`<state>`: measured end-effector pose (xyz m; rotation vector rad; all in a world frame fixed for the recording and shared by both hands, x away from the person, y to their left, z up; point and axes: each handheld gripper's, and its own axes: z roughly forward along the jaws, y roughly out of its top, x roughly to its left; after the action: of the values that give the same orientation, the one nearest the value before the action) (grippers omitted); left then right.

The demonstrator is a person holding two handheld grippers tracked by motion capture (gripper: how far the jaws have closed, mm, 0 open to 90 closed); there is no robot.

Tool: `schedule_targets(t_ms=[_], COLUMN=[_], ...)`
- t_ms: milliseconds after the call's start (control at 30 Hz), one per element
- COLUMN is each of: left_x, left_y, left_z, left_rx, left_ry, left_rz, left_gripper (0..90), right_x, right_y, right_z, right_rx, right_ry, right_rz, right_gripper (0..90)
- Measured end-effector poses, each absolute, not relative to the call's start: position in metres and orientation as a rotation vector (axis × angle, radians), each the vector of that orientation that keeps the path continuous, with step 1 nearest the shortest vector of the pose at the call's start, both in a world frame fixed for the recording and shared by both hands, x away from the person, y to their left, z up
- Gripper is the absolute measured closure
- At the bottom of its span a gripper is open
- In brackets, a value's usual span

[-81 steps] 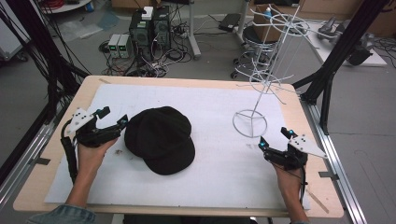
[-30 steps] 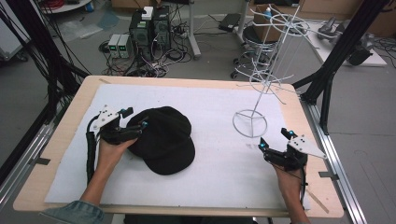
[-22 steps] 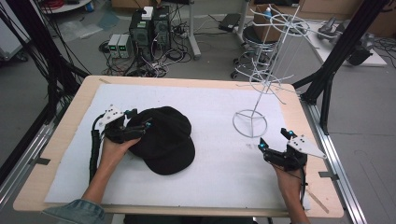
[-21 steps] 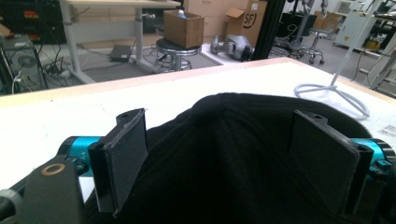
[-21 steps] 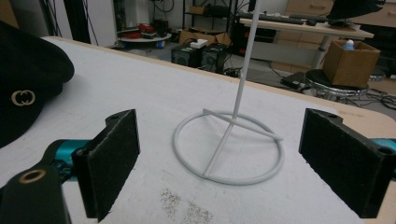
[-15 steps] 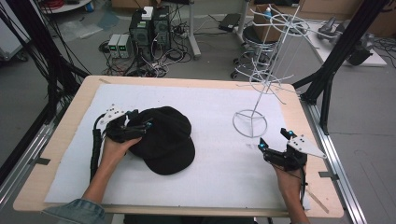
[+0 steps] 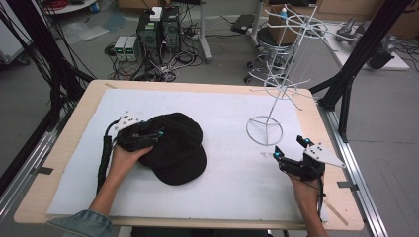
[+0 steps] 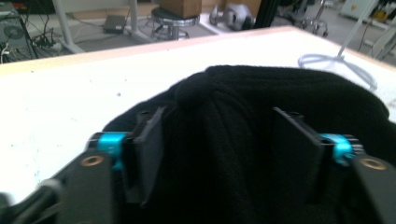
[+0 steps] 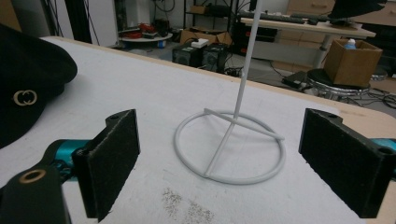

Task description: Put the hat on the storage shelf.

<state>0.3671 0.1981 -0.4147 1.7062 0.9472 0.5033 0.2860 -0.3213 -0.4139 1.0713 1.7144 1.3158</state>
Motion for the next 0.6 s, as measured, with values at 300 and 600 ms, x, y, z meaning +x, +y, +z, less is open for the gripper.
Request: schedule_targets(t_ms=[300, 600], left_x=[0.368, 0.36], left_y=[0.199, 0.202], left_z=[-0.417, -0.405], left_rx=[1.746, 1.634], left_ry=[1.006, 0.94], left_rz=[0.417, 0.375], left_gripper=[69.3, 81.3], right_x=[0.288, 0.288], right_y=[-0.319, -0.32], right_z=[-0.414, -0.414], right_rx=[1.064, 1.071], right_ry=[1.722, 1.722], right_rz=[1.311, 1.316], right_gripper=[11.6, 11.6])
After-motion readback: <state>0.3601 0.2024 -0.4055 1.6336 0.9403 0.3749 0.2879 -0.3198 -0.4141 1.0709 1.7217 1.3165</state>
